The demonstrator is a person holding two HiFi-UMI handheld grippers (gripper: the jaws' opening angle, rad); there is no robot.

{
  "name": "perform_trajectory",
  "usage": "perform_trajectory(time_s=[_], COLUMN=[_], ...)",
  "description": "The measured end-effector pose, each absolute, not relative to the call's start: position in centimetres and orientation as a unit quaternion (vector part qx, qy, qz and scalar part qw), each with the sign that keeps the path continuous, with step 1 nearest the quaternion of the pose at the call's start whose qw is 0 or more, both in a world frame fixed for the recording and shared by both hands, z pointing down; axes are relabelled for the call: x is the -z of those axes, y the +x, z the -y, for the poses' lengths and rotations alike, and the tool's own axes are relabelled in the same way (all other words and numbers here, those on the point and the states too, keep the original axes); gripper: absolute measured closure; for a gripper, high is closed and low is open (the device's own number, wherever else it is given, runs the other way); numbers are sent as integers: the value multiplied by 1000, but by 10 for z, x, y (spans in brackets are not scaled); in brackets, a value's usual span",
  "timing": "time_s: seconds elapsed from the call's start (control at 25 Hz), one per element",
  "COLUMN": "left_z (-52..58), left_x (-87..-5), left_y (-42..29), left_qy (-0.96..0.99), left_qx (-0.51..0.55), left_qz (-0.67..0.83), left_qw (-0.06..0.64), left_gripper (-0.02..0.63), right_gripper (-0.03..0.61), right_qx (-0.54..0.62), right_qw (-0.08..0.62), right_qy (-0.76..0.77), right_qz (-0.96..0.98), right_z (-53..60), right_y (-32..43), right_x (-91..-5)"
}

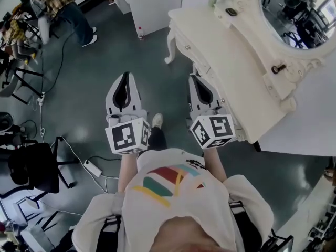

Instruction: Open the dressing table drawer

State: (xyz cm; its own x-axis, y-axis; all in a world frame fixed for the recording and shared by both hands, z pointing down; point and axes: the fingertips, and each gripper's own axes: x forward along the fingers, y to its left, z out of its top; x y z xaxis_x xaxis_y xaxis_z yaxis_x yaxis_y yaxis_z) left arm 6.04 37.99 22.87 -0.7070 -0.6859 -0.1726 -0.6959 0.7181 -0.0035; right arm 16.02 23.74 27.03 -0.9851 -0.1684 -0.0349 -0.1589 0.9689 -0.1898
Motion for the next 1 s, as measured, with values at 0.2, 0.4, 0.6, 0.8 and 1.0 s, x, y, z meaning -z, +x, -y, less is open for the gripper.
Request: perform_trajectory(time_s=[0.2, 0.4, 0.6, 0.8, 1.0], left_z=[-350, -324, -304, -285, -266], left_x=[-216, -209, -206, -205, -214], left_y=[-21, -93, -150, -178, -183], left_qy=[-390, -406, -432, -443, -452], left_qx=[-34, -38, -44, -55, -61], left_qz=[-917, -910, -898, -893, -889], left_qw=[79, 75, 70, 52, 45], left_gripper=[604, 604, 604, 606, 604], right_gripper=[578, 578, 578, 578, 578], right_qx=[79, 73, 64, 50, 46], right_qw=[23, 27, 30, 23, 13], right_qy=[-91, -106, -126, -145, -146], right_qz=[-992, -991, -990, -988, -988], right_z=[-217, -196, -183, -169, -156], right_y=[81, 9, -45, -71, -82], right_x=[-254, -246, -239, -235, -240])
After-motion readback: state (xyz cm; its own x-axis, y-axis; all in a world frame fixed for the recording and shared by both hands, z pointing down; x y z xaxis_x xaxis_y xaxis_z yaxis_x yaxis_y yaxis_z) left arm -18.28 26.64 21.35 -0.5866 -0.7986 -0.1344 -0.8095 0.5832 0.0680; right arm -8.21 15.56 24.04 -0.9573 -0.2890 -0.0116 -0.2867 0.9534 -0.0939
